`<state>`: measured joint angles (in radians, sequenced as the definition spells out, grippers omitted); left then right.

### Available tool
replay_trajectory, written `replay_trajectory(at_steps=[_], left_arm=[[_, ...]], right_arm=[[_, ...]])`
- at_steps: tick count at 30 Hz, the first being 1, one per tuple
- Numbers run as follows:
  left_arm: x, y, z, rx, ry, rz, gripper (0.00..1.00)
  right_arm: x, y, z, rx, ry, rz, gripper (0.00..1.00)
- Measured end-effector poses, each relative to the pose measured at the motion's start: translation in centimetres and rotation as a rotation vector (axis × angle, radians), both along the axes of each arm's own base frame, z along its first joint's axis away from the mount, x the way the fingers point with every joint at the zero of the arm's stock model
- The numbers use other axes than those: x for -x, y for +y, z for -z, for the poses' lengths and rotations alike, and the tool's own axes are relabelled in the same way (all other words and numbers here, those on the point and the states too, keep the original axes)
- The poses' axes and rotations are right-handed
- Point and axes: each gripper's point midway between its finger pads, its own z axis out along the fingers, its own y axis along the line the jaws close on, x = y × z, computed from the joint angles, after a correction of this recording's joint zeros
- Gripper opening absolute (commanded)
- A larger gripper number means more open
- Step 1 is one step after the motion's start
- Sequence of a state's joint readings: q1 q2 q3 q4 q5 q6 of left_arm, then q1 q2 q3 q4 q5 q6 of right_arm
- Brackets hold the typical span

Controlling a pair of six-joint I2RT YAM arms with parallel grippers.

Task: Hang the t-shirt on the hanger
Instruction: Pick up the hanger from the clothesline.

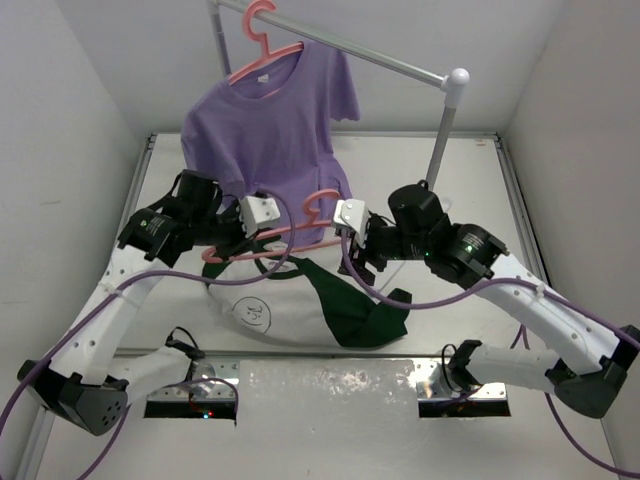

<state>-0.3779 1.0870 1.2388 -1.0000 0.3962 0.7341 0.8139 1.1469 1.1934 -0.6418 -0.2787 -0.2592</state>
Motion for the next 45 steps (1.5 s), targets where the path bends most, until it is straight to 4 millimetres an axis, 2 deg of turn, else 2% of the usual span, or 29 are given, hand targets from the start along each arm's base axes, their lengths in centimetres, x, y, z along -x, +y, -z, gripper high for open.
replay_trajectory(at_steps=[4, 10, 14, 18, 22, 23, 25, 27, 34, 36, 37, 40, 45], left_arm=[[2.6, -1.3, -0.7, 0.06, 0.023, 0.14, 0.0], [4.9, -2.8, -1.2, 0.141, 0.061, 0.262, 0.0], [5.5, -3.4, -2.0, 0.187, 0.054, 0.296, 0.0], [5.7, -3.9, -2.4, 0.22, 0.058, 0.313, 0.0], [5.8, -4.2, -2.4, 0.235, 0.085, 0.311, 0.0], [5.8, -4.2, -2.3, 0.239, 0.09, 0.309, 0.0], [5.6, -4.7, -2.7, 0.261, 0.086, 0.317, 0.0], [5.1, -4.6, -3.0, 0.253, 0.068, 0.308, 0.0], [5.0, -4.4, -2.6, 0.251, 0.096, 0.282, 0.01], [5.0, -4.5, -2.5, 0.251, 0.104, 0.278, 0.08], [4.9, -4.5, -2.4, 0.251, 0.105, 0.281, 0.29], [4.2, -4.9, -2.6, 0.263, 0.079, 0.278, 0.6], [2.2, -5.1, -3.3, 0.275, 0.035, 0.202, 0.73]], right_arm=[[0.0, -0.2, -1.3, -0.048, -0.068, -0.079, 0.75], [-2.5, -2.0, -0.9, -0.078, -0.028, -0.044, 0.77], [-1.3, -0.8, -0.7, -0.119, 0.04, -0.121, 0.76], [-1.0, 0.7, 1.0, -0.136, 0.157, -0.163, 0.73], [-1.5, 1.7, 1.7, -0.187, 0.202, -0.145, 0.38], [-1.6, 1.9, 1.6, -0.203, 0.205, -0.139, 0.22], [-1.9, 2.2, 1.6, -0.22, 0.218, -0.122, 0.07], [-1.5, 2.6, 1.8, -0.235, 0.251, -0.133, 0.0], [-0.5, 2.7, 2.3, -0.283, 0.267, -0.156, 0.0], [-0.3, 2.6, 2.4, -0.293, 0.258, -0.151, 0.0], [-0.2, 2.4, 2.4, -0.296, 0.253, -0.144, 0.0], [0.1, 2.1, 2.8, -0.293, 0.266, -0.12, 0.0], [-0.7, 1.0, 4.4, -0.237, 0.273, -0.019, 0.0]])
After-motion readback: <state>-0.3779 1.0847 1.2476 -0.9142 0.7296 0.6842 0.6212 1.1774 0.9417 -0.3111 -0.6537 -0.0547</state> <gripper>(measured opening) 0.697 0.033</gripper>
